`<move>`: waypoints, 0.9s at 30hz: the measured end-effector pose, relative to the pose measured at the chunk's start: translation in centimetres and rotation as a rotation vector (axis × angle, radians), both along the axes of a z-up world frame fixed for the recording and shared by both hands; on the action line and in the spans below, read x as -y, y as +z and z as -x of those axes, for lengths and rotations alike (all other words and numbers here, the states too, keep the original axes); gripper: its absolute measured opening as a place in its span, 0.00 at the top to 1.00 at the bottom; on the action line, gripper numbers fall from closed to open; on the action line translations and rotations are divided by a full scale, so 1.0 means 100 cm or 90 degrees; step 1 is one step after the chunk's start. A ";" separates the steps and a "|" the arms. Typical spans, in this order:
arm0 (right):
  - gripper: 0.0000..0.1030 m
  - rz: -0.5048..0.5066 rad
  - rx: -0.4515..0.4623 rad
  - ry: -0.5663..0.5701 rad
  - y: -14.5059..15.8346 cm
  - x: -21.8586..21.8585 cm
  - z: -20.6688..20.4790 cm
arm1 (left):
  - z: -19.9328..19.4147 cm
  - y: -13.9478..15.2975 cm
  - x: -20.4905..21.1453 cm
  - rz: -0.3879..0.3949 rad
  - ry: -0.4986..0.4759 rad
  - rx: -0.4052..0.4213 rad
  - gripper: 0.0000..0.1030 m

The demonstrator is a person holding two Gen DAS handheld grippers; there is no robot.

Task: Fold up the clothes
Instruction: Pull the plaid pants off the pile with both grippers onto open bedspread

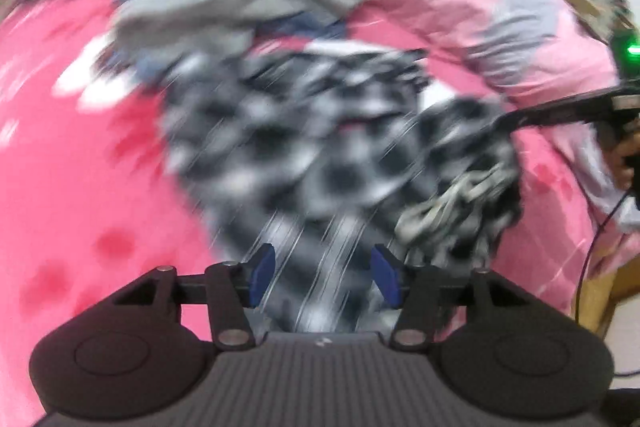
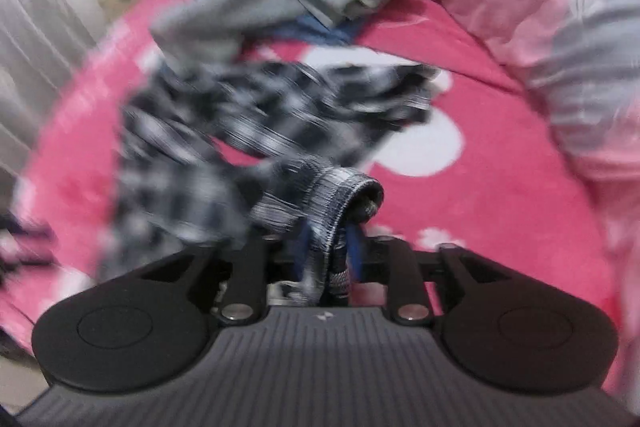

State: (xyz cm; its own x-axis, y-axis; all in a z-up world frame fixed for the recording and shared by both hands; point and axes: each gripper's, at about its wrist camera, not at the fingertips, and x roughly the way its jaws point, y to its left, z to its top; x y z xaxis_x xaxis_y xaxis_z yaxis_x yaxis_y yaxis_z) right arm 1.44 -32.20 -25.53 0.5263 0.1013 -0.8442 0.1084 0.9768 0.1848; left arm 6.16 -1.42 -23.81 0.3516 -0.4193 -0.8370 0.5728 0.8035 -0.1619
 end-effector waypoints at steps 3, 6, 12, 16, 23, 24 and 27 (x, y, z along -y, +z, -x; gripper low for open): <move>0.40 0.015 -0.030 -0.101 -0.008 0.022 0.009 | -0.023 -0.008 0.041 0.001 -0.077 0.023 0.45; 0.27 -0.095 -0.031 -0.232 -0.010 0.051 0.044 | -0.047 -0.016 0.076 0.017 -0.122 0.022 0.43; 0.23 -0.377 -0.137 -0.370 -0.053 0.041 0.095 | -0.088 -0.040 0.136 0.018 -0.178 -0.001 0.43; 0.21 -0.407 -0.160 -0.434 -0.062 0.015 0.089 | -0.101 -0.050 0.155 0.006 -0.183 -0.014 0.44; 0.20 -0.472 -0.193 -0.546 -0.073 -0.017 0.062 | -0.104 -0.052 0.156 0.017 -0.150 -0.041 0.44; 0.20 -0.450 -0.209 -0.522 -0.074 -0.025 0.055 | -0.101 -0.053 0.155 0.017 -0.146 -0.044 0.44; 0.19 -0.404 -0.259 -0.443 -0.079 -0.050 0.042 | -0.093 -0.056 0.151 0.018 -0.132 -0.058 0.44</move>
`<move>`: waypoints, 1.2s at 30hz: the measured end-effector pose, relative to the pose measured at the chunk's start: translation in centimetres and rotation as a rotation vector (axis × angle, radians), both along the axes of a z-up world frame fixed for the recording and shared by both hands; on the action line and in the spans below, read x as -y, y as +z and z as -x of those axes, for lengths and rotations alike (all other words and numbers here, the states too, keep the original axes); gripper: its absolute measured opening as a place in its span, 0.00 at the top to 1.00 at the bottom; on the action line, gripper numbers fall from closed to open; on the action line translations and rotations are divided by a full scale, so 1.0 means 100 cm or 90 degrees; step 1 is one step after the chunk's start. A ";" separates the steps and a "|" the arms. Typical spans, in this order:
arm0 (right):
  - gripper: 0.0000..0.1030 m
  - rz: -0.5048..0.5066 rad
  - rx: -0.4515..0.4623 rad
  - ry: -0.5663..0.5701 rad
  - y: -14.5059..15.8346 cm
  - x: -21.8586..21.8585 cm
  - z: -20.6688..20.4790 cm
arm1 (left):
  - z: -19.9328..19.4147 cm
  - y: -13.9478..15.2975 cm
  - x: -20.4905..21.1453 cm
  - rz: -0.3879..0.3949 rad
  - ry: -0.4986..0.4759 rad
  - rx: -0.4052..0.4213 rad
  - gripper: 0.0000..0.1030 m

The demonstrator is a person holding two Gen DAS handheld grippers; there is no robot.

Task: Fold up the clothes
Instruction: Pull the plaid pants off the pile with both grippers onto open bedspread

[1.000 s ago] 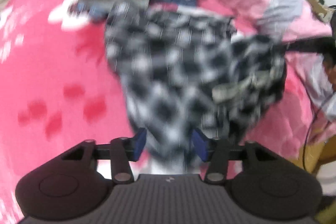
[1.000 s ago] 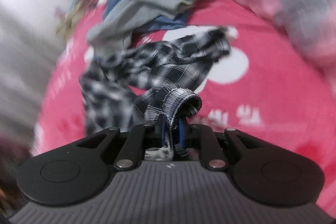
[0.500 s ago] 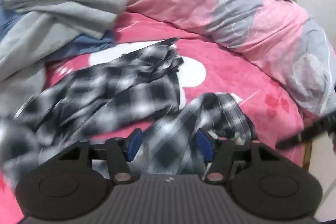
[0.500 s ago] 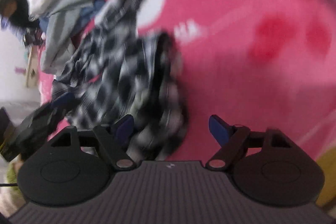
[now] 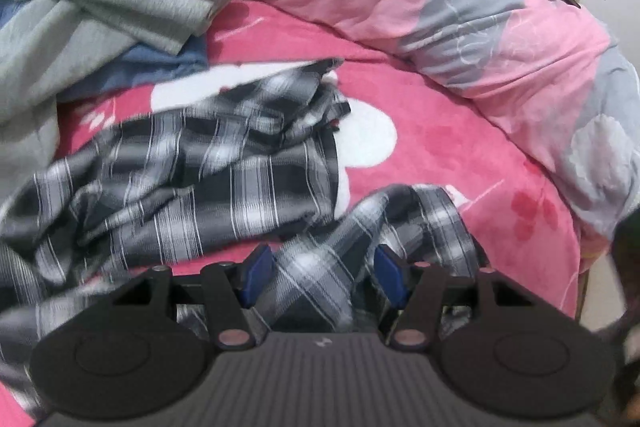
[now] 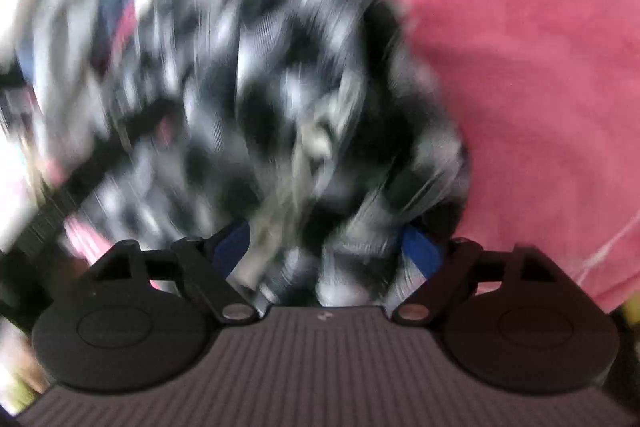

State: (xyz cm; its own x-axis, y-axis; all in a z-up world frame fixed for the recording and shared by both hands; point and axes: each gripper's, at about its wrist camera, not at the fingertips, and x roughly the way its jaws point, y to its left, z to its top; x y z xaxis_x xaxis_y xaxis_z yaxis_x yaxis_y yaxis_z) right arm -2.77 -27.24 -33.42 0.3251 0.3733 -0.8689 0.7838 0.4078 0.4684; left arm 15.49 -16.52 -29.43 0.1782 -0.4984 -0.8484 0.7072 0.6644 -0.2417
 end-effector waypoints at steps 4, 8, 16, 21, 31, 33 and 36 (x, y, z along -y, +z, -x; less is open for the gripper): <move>0.26 -0.009 -0.009 0.105 -0.005 -0.027 0.007 | 0.010 -0.002 -0.006 0.003 0.019 -0.012 0.47; 0.77 0.023 0.032 0.131 0.005 -0.024 0.032 | 0.014 0.001 -0.009 0.007 0.030 -0.018 0.47; 0.93 0.122 0.007 0.203 0.006 0.018 0.078 | 0.013 0.008 0.027 0.003 -0.052 0.001 0.38; 0.89 0.082 0.106 0.157 0.017 0.035 0.092 | 0.008 0.004 0.069 -0.025 -0.144 0.041 0.37; 0.37 -0.032 0.162 0.169 -0.011 0.011 0.069 | -0.024 -0.021 0.116 -0.051 -0.275 -0.005 0.45; 0.52 -0.055 0.161 0.169 -0.020 0.007 0.069 | -0.026 -0.033 0.124 -0.066 -0.316 -0.029 0.50; 0.58 -0.072 0.159 0.180 -0.028 0.005 0.068 | -0.030 -0.045 0.132 -0.066 -0.353 -0.059 0.56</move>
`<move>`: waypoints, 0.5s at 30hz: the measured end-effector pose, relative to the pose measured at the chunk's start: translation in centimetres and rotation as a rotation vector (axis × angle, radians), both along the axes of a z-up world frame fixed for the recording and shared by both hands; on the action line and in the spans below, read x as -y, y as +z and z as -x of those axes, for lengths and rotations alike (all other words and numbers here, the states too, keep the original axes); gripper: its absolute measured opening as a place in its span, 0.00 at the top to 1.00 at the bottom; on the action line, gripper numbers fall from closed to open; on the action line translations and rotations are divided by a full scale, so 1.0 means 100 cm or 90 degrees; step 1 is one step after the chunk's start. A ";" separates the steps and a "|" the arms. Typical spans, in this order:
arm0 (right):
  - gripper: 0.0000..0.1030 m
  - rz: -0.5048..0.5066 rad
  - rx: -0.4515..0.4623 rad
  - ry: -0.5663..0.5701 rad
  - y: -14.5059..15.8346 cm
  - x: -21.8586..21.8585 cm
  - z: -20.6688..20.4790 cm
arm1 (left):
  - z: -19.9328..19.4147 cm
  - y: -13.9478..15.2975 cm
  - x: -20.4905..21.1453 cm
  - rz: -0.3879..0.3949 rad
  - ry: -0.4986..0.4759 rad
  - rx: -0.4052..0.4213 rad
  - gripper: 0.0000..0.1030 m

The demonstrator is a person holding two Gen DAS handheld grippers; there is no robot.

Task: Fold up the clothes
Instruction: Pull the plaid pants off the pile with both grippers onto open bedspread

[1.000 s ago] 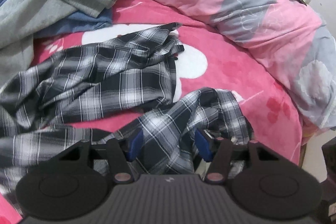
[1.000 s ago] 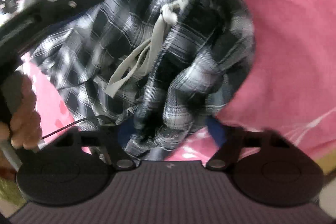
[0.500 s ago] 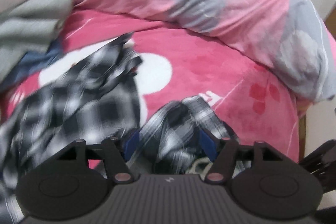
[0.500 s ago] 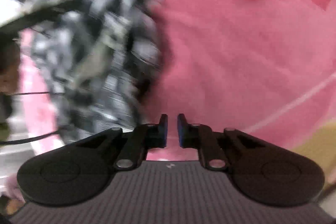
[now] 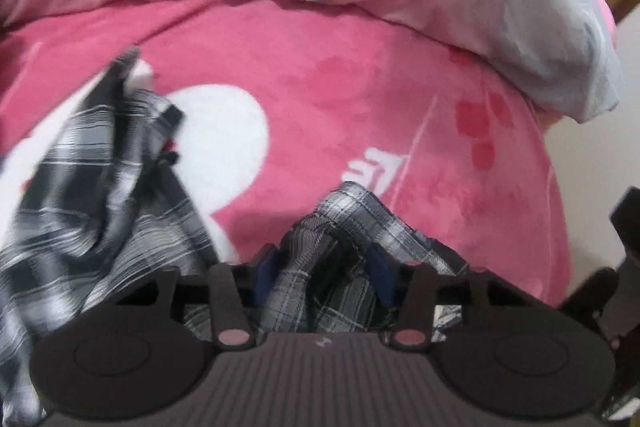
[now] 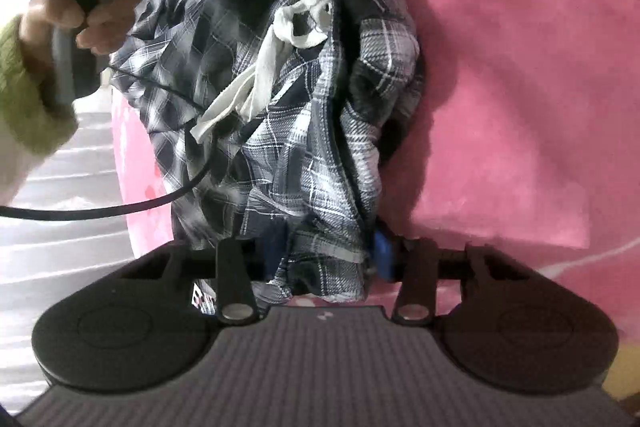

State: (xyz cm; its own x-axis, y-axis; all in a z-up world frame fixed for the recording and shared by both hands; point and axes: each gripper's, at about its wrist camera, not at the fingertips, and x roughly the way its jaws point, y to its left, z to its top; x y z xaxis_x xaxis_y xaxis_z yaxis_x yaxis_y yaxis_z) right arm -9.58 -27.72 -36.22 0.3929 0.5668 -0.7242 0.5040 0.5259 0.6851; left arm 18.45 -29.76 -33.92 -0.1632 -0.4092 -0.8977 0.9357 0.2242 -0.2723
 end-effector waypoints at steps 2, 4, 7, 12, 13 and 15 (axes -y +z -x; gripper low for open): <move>0.56 -0.012 -0.001 0.009 -0.007 -0.001 -0.004 | -0.003 -0.005 0.003 -0.002 0.001 -0.024 0.61; 0.57 -0.025 -0.001 0.019 -0.015 -0.003 -0.011 | -0.003 -0.008 0.004 -0.001 0.001 -0.033 0.67; 0.74 -0.029 0.002 0.052 -0.020 -0.002 -0.015 | -0.001 -0.006 0.001 0.010 0.026 -0.030 0.81; 0.86 -0.004 0.001 0.114 0.004 0.007 -0.023 | 0.009 0.020 -0.020 0.038 0.123 0.002 0.92; 0.87 0.013 0.006 0.129 0.014 0.010 -0.023 | 0.010 0.030 -0.029 0.048 0.156 0.005 0.92; 0.87 0.052 0.012 0.156 0.033 0.014 -0.022 | 0.016 0.055 -0.053 0.072 0.229 0.019 0.93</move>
